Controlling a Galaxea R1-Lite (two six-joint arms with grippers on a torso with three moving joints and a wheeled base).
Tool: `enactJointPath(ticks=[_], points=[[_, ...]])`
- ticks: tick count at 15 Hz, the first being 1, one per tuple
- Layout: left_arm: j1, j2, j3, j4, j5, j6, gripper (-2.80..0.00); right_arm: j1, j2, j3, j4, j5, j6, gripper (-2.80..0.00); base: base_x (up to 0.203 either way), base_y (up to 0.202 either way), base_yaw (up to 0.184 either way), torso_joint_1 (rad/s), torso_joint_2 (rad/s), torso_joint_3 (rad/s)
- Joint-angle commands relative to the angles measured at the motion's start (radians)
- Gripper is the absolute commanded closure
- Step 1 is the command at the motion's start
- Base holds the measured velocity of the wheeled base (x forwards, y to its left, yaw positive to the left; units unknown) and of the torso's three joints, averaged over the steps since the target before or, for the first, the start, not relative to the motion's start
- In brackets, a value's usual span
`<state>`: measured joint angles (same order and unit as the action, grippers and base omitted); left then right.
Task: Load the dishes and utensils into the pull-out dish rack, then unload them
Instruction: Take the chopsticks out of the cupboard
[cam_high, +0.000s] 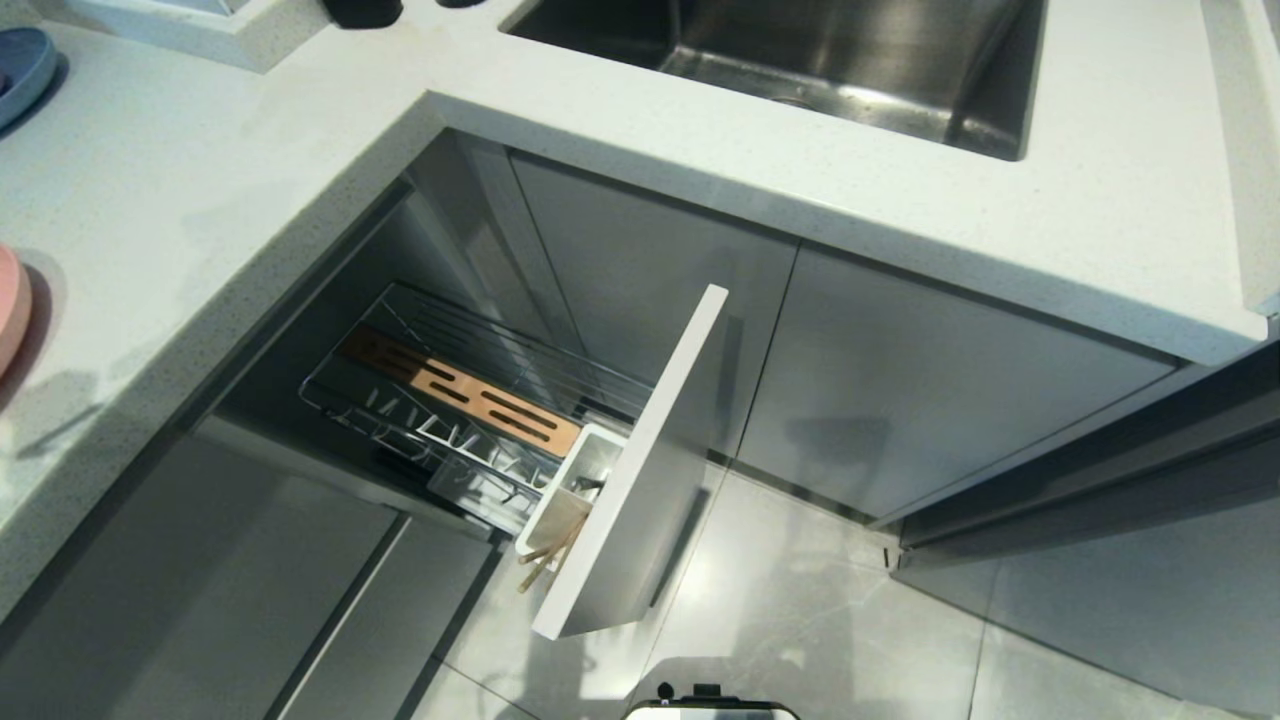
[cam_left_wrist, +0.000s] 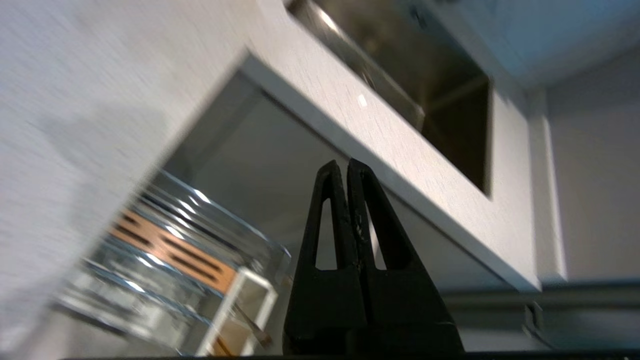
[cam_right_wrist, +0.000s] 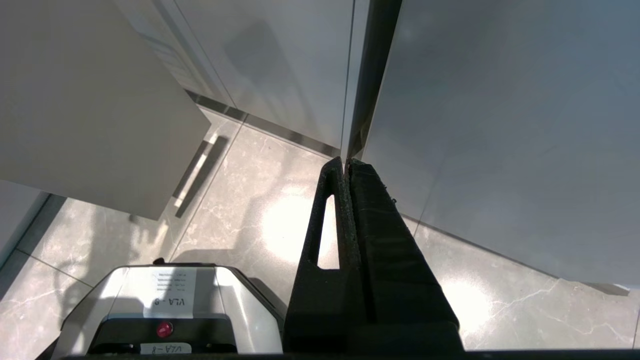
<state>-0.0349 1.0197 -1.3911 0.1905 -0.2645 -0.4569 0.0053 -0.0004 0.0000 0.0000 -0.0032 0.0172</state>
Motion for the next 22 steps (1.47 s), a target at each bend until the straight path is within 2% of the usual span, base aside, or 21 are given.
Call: enactJointPath(ticks=[1, 3, 5, 7, 10, 14, 22], points=[[-0.162, 0.080, 0.015, 0.026, 0.047, -0.013, 0.00, 0.001, 0.000, 0.002, 0.000, 0.000, 0.000, 0.00, 0.000, 0.000, 0.000, 0.000, 0.00, 0.000], [-0.340, 0.154, 0.041, 0.056, 0.182, -0.022, 0.00, 0.001, 0.000, 0.002, 0.000, 0.000, 0.000, 0.00, 0.000, 0.000, 0.000, 0.000, 0.00, 0.000], [-0.455, 0.241, 0.079, 0.077, 0.299, -0.026, 0.00, 0.001, 0.000, 0.002, 0.000, 0.000, 0.000, 0.00, 0.000, 0.000, 0.000, 0.000, 0.00, 0.000], [-0.520, 0.301, 0.096, 0.185, 0.328, -0.025, 0.00, 0.001, 0.000, 0.002, 0.000, 0.000, 0.000, 0.00, 0.000, 0.000, 0.000, 0.000, 0.00, 0.000], [-0.543, 0.383, 0.087, 0.301, 0.334, -0.022, 0.00, 0.001, 0.000, 0.002, 0.000, 0.000, 0.000, 0.00, 0.000, 0.000, 0.000, 0.000, 0.00, 0.000], [-0.542, 0.490, -0.005, 0.555, 0.340, -0.021, 0.00, 0.001, 0.000, 0.002, 0.000, 0.000, 0.000, 0.00, 0.000, 0.000, 0.000, 0.000, 0.00, 0.000], [-0.539, 0.659, -0.037, 0.718, 0.375, -0.022, 0.00, 0.001, 0.000, 0.002, 0.000, 0.000, 0.000, 0.00, 0.000, 0.000, 0.000, 0.000, 0.00, 0.000]])
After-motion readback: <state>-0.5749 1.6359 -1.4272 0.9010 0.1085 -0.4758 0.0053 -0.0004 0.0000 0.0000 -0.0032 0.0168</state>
